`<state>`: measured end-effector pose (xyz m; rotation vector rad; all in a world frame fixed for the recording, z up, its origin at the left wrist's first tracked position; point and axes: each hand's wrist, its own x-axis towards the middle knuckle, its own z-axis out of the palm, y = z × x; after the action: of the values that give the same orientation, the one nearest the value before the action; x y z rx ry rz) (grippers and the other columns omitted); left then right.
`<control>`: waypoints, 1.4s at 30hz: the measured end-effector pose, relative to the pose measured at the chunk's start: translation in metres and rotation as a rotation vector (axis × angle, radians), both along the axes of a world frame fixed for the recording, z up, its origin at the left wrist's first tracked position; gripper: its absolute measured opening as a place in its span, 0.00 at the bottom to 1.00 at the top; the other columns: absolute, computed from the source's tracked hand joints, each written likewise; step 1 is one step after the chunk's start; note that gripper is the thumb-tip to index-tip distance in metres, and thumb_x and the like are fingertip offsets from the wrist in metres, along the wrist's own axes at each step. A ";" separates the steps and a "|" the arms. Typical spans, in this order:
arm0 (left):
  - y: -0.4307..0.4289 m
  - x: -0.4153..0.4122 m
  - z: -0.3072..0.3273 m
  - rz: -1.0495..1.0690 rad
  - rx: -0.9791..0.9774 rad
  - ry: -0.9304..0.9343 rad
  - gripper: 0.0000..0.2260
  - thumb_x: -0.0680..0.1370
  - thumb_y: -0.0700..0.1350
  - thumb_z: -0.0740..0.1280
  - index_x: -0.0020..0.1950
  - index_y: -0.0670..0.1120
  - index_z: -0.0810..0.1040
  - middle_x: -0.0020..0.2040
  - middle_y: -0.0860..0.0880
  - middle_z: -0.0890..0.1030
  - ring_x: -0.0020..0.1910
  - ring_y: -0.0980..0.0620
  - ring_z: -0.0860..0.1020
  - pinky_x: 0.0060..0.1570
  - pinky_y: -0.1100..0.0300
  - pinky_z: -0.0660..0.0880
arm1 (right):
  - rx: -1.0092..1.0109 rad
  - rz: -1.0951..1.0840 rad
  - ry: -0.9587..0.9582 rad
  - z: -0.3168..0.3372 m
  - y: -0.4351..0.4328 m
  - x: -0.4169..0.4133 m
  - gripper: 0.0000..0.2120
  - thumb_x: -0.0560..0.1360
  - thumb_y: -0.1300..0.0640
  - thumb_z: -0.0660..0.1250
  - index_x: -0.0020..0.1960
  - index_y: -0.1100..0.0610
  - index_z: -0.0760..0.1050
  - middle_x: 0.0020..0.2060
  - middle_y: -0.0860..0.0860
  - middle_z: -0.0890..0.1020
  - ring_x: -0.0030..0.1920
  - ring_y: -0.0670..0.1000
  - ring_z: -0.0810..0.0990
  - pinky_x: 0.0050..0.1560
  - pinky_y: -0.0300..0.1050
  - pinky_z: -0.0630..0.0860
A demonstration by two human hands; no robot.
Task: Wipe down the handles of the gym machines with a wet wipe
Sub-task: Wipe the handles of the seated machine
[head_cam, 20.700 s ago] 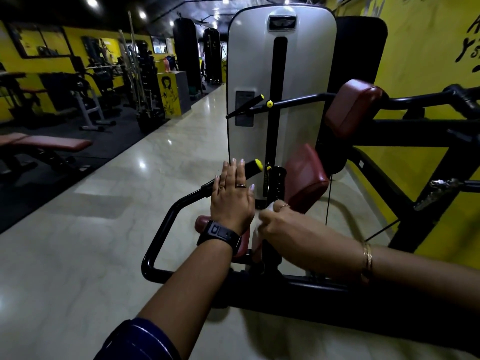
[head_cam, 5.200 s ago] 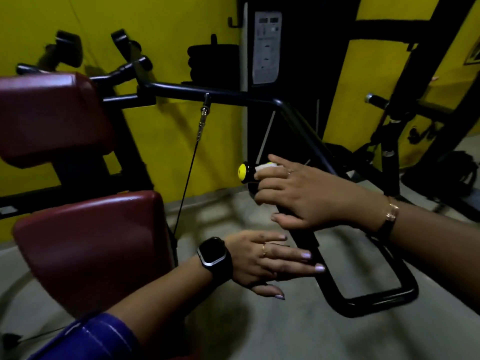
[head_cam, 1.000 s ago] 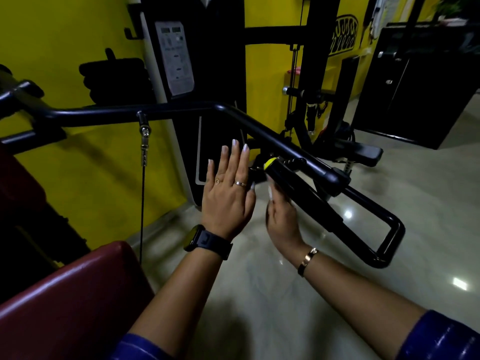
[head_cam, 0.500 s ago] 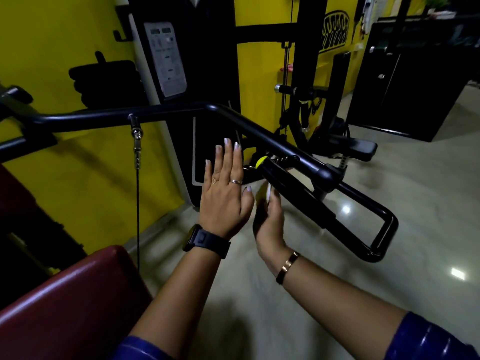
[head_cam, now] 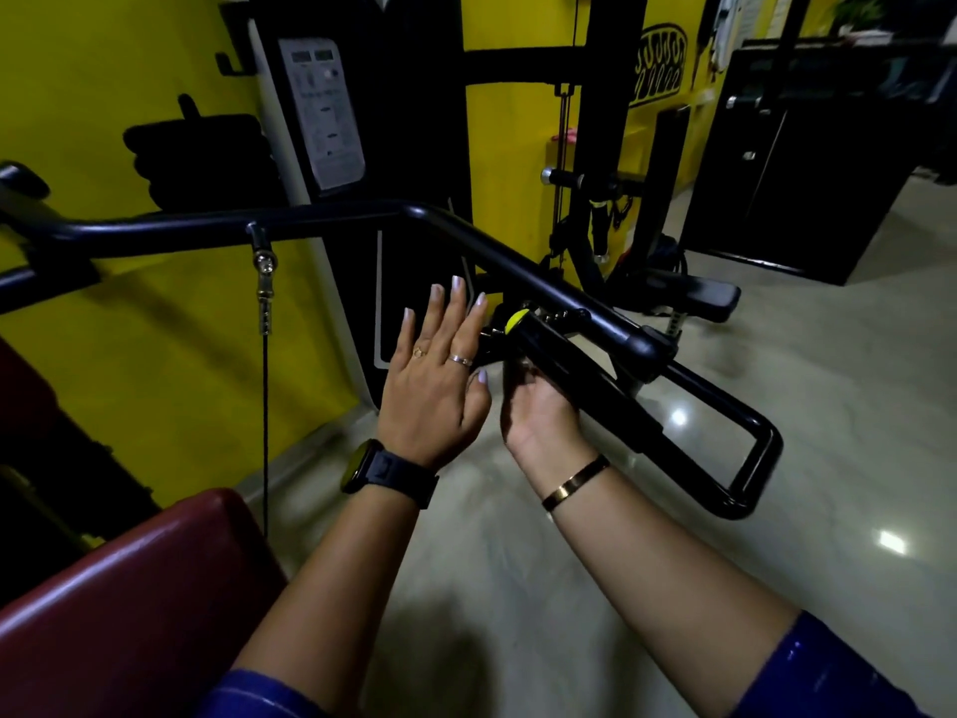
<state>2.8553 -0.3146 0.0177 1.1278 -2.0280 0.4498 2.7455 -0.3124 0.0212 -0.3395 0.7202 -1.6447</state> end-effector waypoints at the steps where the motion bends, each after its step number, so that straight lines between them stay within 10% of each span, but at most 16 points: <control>1: 0.000 0.000 0.000 0.000 0.002 0.009 0.29 0.75 0.47 0.54 0.77 0.41 0.62 0.77 0.43 0.57 0.77 0.51 0.49 0.76 0.49 0.46 | -0.011 -0.079 0.094 -0.004 -0.002 0.003 0.14 0.82 0.53 0.55 0.59 0.58 0.75 0.58 0.54 0.79 0.62 0.50 0.76 0.64 0.42 0.70; 4: 0.001 -0.002 0.000 -0.001 0.011 0.021 0.30 0.75 0.47 0.55 0.77 0.41 0.62 0.77 0.43 0.56 0.77 0.51 0.48 0.76 0.50 0.46 | -0.113 -0.288 0.375 -0.012 -0.006 0.004 0.25 0.81 0.48 0.57 0.75 0.56 0.63 0.73 0.50 0.67 0.71 0.44 0.67 0.67 0.35 0.66; 8: 0.001 -0.001 -0.001 0.004 0.011 0.011 0.29 0.76 0.49 0.54 0.77 0.40 0.59 0.78 0.43 0.56 0.78 0.51 0.48 0.76 0.49 0.48 | -0.297 -0.421 1.132 -0.020 -0.021 -0.005 0.17 0.79 0.54 0.54 0.59 0.62 0.75 0.56 0.56 0.80 0.58 0.49 0.77 0.67 0.56 0.70; 12: 0.003 -0.005 -0.005 -0.060 0.061 0.102 0.30 0.81 0.57 0.47 0.79 0.41 0.49 0.79 0.44 0.51 0.79 0.51 0.46 0.77 0.48 0.48 | -0.458 -0.277 1.206 -0.020 -0.014 -0.005 0.18 0.81 0.49 0.53 0.62 0.57 0.74 0.63 0.54 0.77 0.65 0.55 0.74 0.69 0.61 0.66; 15: 0.004 -0.008 -0.005 -0.091 0.087 0.146 0.33 0.81 0.62 0.40 0.78 0.40 0.47 0.79 0.43 0.50 0.79 0.50 0.45 0.77 0.48 0.47 | -0.723 -0.160 1.403 -0.041 -0.001 -0.007 0.28 0.82 0.45 0.49 0.73 0.64 0.61 0.71 0.55 0.65 0.74 0.49 0.62 0.73 0.48 0.62; 20: 0.003 -0.007 -0.005 -0.095 0.095 0.132 0.35 0.81 0.64 0.39 0.78 0.40 0.48 0.79 0.44 0.49 0.79 0.52 0.44 0.77 0.48 0.47 | -0.522 -0.273 1.564 -0.055 -0.025 -0.029 0.31 0.79 0.43 0.54 0.77 0.54 0.51 0.76 0.53 0.57 0.76 0.54 0.54 0.73 0.62 0.57; 24: 0.003 -0.009 -0.006 -0.146 0.146 0.198 0.36 0.80 0.66 0.38 0.78 0.41 0.48 0.79 0.45 0.49 0.79 0.52 0.44 0.77 0.48 0.47 | -0.572 -0.200 1.570 -0.030 -0.023 -0.013 0.30 0.75 0.44 0.59 0.73 0.54 0.60 0.72 0.58 0.65 0.75 0.56 0.59 0.72 0.63 0.59; 29: 0.000 -0.006 -0.005 -0.311 0.251 0.337 0.39 0.77 0.71 0.39 0.78 0.45 0.51 0.79 0.50 0.49 0.79 0.54 0.43 0.77 0.50 0.46 | -0.641 -0.344 1.449 -0.035 0.001 0.012 0.28 0.77 0.55 0.61 0.73 0.67 0.61 0.71 0.62 0.67 0.74 0.48 0.59 0.72 0.33 0.54; 36: 0.012 -0.010 0.017 -0.693 0.713 1.288 0.23 0.80 0.56 0.49 0.73 0.48 0.59 0.77 0.43 0.61 0.76 0.50 0.60 0.71 0.65 0.63 | -0.792 -0.513 1.386 -0.035 0.021 0.037 0.20 0.79 0.66 0.55 0.70 0.66 0.66 0.70 0.59 0.71 0.74 0.56 0.63 0.71 0.57 0.65; 42: 0.006 0.003 0.020 -0.791 0.771 1.469 0.36 0.72 0.65 0.61 0.73 0.46 0.63 0.70 0.43 0.71 0.67 0.49 0.73 0.61 0.59 0.74 | -0.769 -0.471 1.300 -0.008 0.027 0.041 0.18 0.78 0.65 0.55 0.65 0.64 0.74 0.61 0.57 0.80 0.65 0.50 0.74 0.69 0.55 0.67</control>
<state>2.8581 -0.3084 0.0374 0.5333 -1.0245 -1.2917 2.7861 -0.2850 0.0129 -2.0302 1.1027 -1.9924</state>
